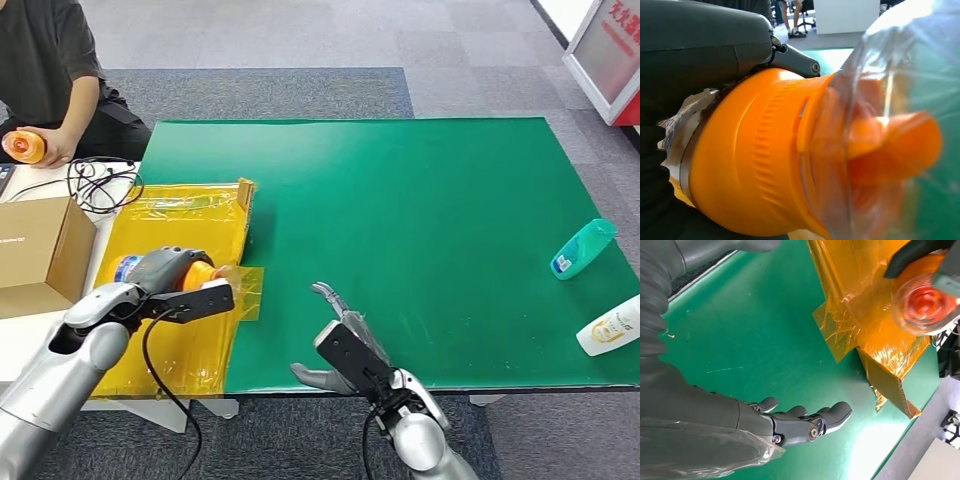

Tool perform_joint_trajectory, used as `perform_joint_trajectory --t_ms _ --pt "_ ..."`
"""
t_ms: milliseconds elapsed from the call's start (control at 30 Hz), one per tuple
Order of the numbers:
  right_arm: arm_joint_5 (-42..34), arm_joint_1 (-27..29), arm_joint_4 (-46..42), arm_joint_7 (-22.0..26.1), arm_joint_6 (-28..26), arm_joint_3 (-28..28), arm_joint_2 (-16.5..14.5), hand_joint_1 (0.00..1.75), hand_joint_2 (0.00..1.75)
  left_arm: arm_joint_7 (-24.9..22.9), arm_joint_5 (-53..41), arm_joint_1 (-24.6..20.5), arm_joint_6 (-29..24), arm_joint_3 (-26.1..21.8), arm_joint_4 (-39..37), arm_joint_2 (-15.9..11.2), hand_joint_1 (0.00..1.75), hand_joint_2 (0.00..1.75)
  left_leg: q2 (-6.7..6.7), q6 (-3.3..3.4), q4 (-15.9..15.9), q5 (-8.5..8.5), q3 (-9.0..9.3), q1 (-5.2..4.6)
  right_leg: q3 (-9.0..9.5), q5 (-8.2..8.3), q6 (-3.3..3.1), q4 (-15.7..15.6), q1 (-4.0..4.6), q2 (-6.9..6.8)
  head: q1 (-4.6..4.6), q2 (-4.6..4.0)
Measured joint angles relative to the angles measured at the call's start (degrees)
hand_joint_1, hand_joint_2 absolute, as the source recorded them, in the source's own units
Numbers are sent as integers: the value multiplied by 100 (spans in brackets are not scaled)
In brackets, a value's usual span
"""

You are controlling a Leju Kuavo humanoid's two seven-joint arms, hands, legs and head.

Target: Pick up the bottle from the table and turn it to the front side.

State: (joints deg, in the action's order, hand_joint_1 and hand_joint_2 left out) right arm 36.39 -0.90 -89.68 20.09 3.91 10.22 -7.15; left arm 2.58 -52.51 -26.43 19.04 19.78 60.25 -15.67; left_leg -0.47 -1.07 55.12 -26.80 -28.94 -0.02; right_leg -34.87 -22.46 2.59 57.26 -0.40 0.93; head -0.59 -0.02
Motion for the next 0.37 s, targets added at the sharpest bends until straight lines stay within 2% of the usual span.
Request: perform_joint_trajectory --t_ms 33,100,167,233,367 --pt "1 -9 3 -3 4 15 0 0 175 -26 -11 9 -21 14 -37 42 158 175 0 0 0 0 0 0 0 0 0 0 0 0 0 0" --pt "3 -26 8 -8 21 56 0 0 175 -80 -57 19 -60 31 -115 123 130 175 0 0 0 0 0 0 0 0 0 0 0 0 0 0" --pt "9 -45 20 -11 47 85 0 0 175 -133 -110 20 -97 32 -198 194 68 175 0 0 0 0 0 1 0 0 0 0 0 0 1 0" --pt "15 -64 33 -11 68 107 0 0 175 -190 -170 20 -127 16 -290 266 25 175 0 0 0 0 0 1 -1 0 0 0 0 0 1 0" --pt "20 -80 37 -19 73 131 0 0 175 -312 -339 20 -149 -55 -441 393 1 175 0 0 0 0 0 1 0 0 0 0 0 0 -1 0"
